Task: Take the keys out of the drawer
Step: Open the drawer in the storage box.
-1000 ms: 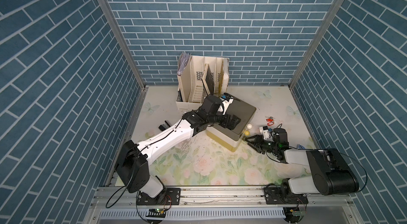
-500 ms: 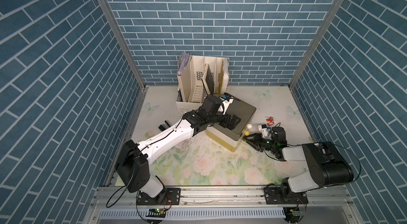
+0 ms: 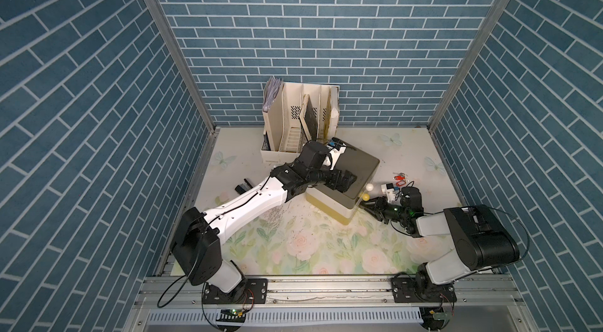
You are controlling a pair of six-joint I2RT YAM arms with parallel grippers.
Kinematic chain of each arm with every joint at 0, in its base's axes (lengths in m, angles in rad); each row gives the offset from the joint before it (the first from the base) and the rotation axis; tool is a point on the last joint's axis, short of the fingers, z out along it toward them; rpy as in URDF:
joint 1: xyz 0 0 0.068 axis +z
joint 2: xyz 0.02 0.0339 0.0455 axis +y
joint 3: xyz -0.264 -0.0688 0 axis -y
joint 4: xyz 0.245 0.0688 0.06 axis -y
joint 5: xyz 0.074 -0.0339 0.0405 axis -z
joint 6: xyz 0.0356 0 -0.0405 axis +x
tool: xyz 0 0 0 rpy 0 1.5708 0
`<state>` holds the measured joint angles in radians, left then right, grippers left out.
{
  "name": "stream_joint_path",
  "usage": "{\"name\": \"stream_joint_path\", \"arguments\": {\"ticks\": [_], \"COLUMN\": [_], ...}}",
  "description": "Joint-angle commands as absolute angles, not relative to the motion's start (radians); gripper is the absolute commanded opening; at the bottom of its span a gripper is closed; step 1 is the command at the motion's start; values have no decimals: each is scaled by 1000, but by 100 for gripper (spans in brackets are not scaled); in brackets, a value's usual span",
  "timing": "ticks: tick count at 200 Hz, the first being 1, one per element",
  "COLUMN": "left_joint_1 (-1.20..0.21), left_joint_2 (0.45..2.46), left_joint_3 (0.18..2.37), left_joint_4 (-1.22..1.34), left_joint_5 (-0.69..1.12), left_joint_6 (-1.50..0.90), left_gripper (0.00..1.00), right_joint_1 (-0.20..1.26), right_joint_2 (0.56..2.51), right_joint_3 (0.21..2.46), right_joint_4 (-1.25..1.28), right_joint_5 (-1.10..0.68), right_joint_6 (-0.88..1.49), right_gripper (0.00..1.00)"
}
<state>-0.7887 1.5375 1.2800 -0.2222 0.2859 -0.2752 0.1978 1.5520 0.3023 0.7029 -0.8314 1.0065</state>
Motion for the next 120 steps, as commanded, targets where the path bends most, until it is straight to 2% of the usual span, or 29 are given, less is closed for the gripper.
{"name": "stream_joint_path", "arguments": {"ticks": [1, 69, 120], "left_joint_1": [-793, -792, -793], "left_joint_2": [1570, 1573, 1581], "left_joint_3": [1267, 1275, 1279], "left_joint_4": [-300, -310, -314], "left_joint_5": [272, 267, 267], "left_joint_6": [-272, -267, -267], "left_gripper": [100, 100, 100], "right_joint_1": [208, 194, 127], "right_joint_2": [1568, 1541, 1465], "right_joint_3": [310, 261, 233], "right_joint_4": [750, 757, 667], "right_joint_5": [-827, -822, -840], "right_joint_6": [1018, 1006, 949], "right_gripper": [25, 17, 16]}}
